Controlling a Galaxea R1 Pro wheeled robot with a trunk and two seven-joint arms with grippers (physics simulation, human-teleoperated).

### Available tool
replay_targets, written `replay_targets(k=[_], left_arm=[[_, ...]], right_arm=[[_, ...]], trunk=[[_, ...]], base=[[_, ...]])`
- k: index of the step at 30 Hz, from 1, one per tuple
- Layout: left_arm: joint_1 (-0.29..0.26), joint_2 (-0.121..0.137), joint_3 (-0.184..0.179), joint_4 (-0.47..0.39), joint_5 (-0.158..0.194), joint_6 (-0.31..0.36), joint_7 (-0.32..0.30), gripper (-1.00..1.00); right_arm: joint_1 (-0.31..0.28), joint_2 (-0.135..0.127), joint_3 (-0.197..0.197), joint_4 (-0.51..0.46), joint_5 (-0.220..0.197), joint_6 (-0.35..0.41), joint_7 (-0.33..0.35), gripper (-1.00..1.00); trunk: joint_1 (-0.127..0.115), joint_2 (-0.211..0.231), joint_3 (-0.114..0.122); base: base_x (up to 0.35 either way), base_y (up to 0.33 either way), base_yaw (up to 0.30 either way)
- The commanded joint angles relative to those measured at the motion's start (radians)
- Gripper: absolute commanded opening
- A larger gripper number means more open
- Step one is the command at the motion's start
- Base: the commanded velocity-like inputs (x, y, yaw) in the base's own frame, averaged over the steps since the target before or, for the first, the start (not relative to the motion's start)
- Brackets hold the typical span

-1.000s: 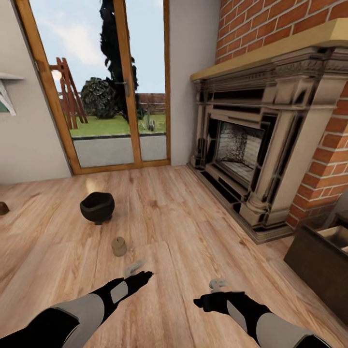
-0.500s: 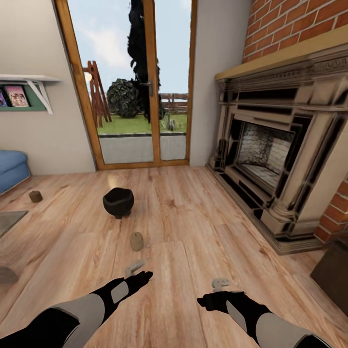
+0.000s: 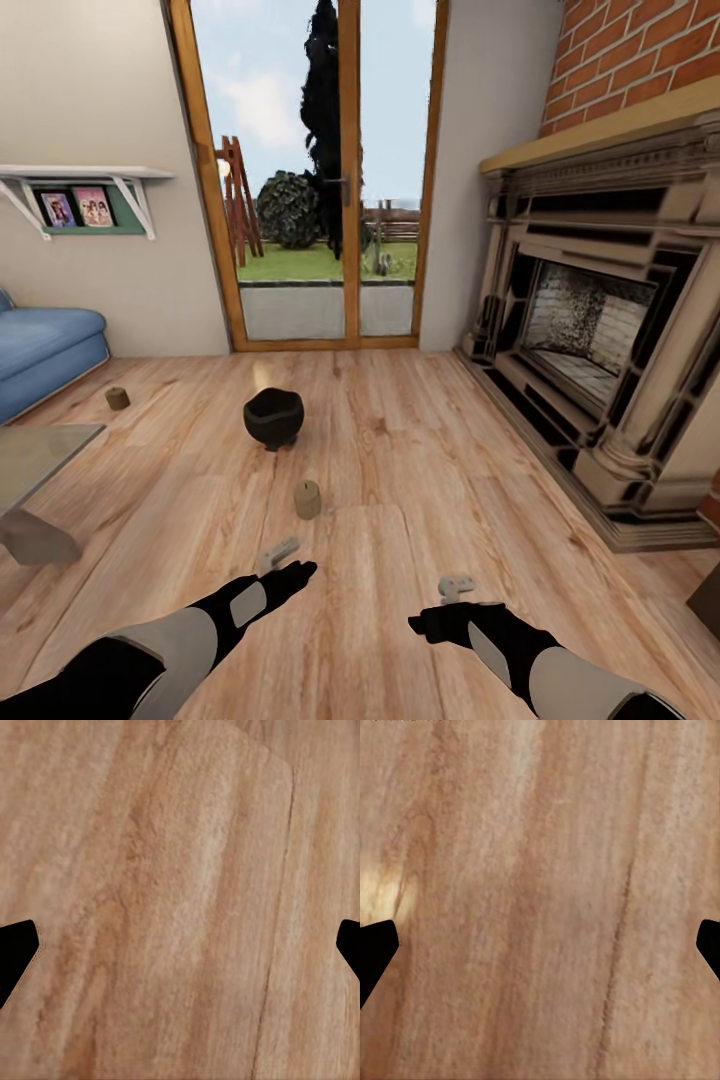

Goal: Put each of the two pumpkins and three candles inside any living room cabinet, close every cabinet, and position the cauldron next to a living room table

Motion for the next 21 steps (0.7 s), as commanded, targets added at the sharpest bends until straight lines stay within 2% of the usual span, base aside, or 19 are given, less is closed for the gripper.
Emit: replay_targets(k=[1,11,15,21], left_arm=[[-0.001,0.0,-0.007,0.001,0.011,0.003,-0.003,1.0],[-0.001,-0.001,-0.007,0.001,0.011,0.003,-0.002,1.0],[-0.001,-0.001,-0.007,0.001,0.011,0.003,-0.002,1.0],[-0.001,-0.001,-0.007,0.001,0.011,0.003,0.0,1.0]], right_arm=[[0.0,0.0,0.004,-0.001,-0.004,0.004,0.001,1.0],[0.0,0.0,0.005,-0.001,-0.003,0.004,0.002,1.0],[0.0,0.0,0.005,-0.001,-0.004,0.004,0.002,1.0],[0.0,0.0,0.005,-0.001,-0.003,0.005,0.0,1.0]], trunk=[[0.0,0.0,0.001],[0.0,0.0,0.015],[0.0,0.0,0.017],[0.0,0.0,0.023]], base=[[0.0,0.0,0.16],[0.029,-0.029,0.138],[0.185,-0.175,0.049],[0.234,-0.22,0.161]])
